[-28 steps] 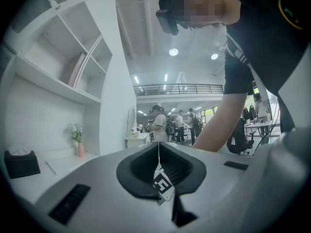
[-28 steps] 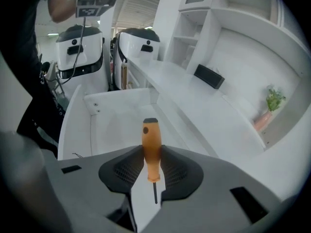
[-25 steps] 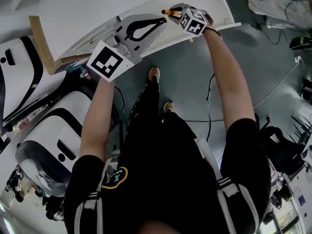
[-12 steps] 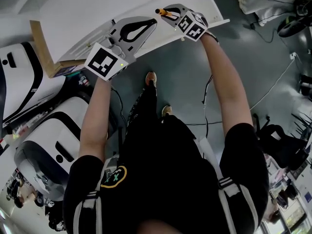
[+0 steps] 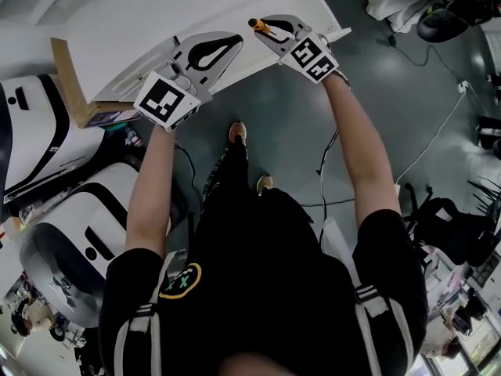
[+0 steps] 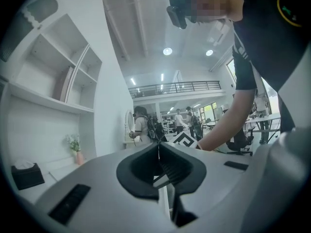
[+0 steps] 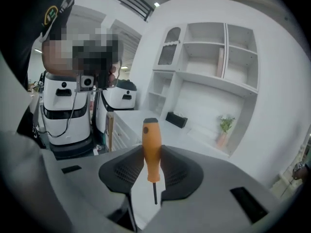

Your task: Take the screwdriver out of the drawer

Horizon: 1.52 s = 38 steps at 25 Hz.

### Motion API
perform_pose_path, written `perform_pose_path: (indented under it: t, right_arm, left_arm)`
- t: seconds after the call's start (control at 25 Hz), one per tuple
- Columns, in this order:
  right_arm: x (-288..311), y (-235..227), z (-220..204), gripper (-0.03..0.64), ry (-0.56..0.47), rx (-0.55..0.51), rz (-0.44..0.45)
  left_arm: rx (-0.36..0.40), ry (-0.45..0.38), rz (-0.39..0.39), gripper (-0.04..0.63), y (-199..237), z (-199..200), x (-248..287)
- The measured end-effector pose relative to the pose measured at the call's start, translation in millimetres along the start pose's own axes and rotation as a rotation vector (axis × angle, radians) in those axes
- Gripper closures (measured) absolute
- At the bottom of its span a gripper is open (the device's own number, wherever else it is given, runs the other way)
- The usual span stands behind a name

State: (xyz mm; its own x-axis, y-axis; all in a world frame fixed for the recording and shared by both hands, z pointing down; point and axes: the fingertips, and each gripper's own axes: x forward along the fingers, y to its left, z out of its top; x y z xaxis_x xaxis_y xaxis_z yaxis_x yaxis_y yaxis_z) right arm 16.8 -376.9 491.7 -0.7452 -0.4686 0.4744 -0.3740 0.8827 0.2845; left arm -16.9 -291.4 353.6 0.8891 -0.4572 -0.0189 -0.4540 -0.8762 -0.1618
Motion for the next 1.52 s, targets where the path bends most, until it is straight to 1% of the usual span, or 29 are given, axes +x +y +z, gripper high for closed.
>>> perform_pose_path:
  t: [0.16,0.32,0.4,0.76,0.92,1.28,1.52]
  right_arm:
    - [-29,11,29,0.495,-0.071,0.01,-0.043]
    - [-64,25,54,0.495,-0.133,0.016,-0.08]
    - [-83,34,65,0.495,-0.158,0.014,-0.092]
    - [-164,94,106,0.495,-0.272,0.018,-0.13]
    - [-202,126,116,0.495,-0.302,0.016,-0.144]
    - [-286,201,124,0.495,-0.361,0.028,-0.17]
    - [-333,240,127,0.495,-0.391,0.035,-0.186]
  left_arm:
    - [0.012,-0.015,-0.001,0.574,-14,12,-8]
    - [0.008,-0.021,-0.012,0.574,-36,26,-15]
    - [0.021,-0.024,-0.002,0.574,-46,36,-19]
    - [0.024,-0.033,0.01,0.574,-109,69,-35]
    - [0.026,-0.033,0.009,0.574,-146,83,-44]
    - [0.045,-0.02,-0.011,0.574,-242,113,-61]
    - [0.044,-0.018,-0.015,0.574,-295,127,-73]
